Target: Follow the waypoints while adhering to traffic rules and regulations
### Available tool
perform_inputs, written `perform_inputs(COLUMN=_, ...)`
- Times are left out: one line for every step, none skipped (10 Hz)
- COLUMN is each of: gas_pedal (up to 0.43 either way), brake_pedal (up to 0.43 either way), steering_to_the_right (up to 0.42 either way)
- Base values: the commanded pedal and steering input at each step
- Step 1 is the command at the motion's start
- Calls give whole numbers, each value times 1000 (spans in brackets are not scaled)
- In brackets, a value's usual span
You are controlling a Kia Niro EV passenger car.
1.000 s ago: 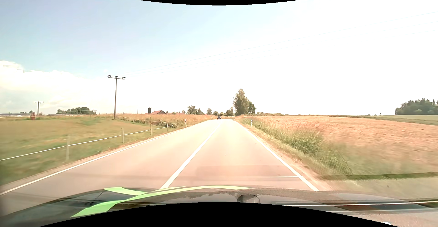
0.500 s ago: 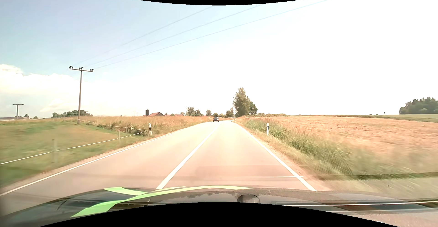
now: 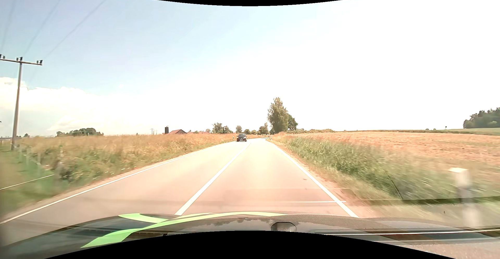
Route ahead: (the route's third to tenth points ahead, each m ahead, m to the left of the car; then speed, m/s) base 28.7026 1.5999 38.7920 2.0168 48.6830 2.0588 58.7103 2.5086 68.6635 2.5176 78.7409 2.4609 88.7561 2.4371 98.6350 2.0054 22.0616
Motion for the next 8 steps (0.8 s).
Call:
perform_inputs(gas_pedal=350, brake_pedal=0, steering_to_the_right=-10)
perform_inputs(gas_pedal=350, brake_pedal=0, steering_to_the_right=-11)
perform_inputs(gas_pedal=358, brake_pedal=0, steering_to_the_right=-11)
perform_inputs(gas_pedal=358, brake_pedal=0, steering_to_the_right=-11)
perform_inputs(gas_pedal=358, brake_pedal=0, steering_to_the_right=-11)
perform_inputs(gas_pedal=358, brake_pedal=0, steering_to_the_right=-11)
perform_inputs(gas_pedal=358, brake_pedal=0, steering_to_the_right=-9)
perform_inputs(gas_pedal=358, brake_pedal=0, steering_to_the_right=-8)
